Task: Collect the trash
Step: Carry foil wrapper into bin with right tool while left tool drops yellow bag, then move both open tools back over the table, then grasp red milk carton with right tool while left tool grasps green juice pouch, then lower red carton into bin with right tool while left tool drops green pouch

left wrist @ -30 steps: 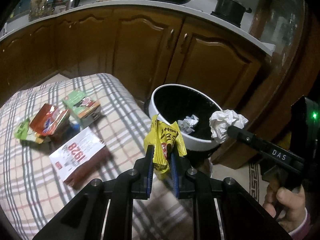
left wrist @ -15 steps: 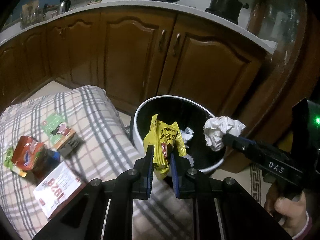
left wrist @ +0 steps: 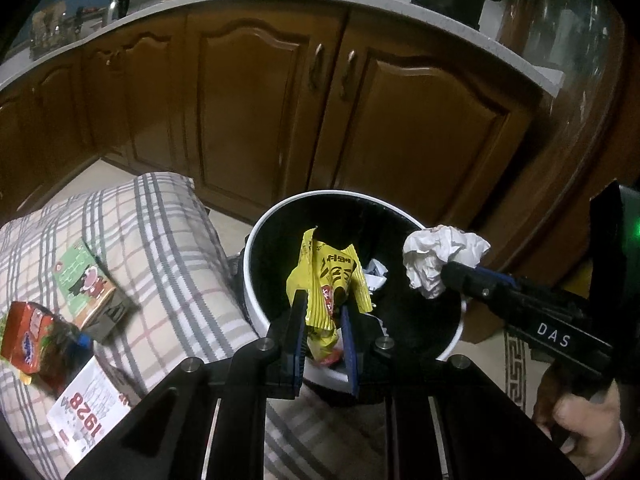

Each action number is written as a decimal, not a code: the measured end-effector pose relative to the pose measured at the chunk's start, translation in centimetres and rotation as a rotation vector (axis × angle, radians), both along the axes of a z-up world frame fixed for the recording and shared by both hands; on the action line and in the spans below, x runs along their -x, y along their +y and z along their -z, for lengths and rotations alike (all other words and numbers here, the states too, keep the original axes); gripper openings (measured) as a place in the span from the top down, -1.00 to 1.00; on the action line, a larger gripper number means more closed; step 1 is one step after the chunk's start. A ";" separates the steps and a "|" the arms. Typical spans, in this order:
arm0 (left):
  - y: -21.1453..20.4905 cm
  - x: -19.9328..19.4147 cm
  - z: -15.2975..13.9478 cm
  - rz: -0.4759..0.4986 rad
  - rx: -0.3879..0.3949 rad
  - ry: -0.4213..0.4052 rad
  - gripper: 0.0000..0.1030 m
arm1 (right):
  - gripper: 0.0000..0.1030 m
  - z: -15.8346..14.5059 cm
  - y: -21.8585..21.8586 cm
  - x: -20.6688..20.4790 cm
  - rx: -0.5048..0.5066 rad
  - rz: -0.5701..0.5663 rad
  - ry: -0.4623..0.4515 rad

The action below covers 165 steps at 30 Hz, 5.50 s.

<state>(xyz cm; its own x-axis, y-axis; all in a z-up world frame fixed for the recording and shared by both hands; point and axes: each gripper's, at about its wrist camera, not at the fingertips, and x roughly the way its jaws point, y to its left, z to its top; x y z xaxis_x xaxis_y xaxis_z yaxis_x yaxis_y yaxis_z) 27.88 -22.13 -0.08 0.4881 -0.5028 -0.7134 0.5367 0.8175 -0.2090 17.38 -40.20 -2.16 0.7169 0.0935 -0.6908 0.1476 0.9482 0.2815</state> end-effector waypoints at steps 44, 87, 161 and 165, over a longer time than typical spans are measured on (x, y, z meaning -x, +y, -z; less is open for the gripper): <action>14.9 8.6 0.6 -0.217 0.088 0.044 -0.21 | -0.67 0.6 6.4 3.6 -0.121 -0.067 -0.051; 30.5 -4.6 7.5 -0.597 0.521 0.336 0.58 | -0.05 4.2 19.3 -4.8 -0.129 -0.293 0.068; 17.1 8.1 -0.4 -0.092 0.057 0.033 0.36 | 0.38 1.2 11.5 4.2 -0.056 -0.192 -0.028; 15.8 7.8 -0.4 -0.075 0.054 0.027 0.36 | 0.39 0.8 10.3 4.2 -0.054 -0.164 -0.041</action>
<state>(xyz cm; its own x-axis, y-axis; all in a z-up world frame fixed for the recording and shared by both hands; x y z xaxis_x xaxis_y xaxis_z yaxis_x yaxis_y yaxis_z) 20.05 -6.34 0.35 0.5069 -0.5040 -0.6993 0.4684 0.8421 -0.2674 13.14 -29.88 -2.93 0.7163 0.2480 -0.6522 -0.0208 0.9419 0.3353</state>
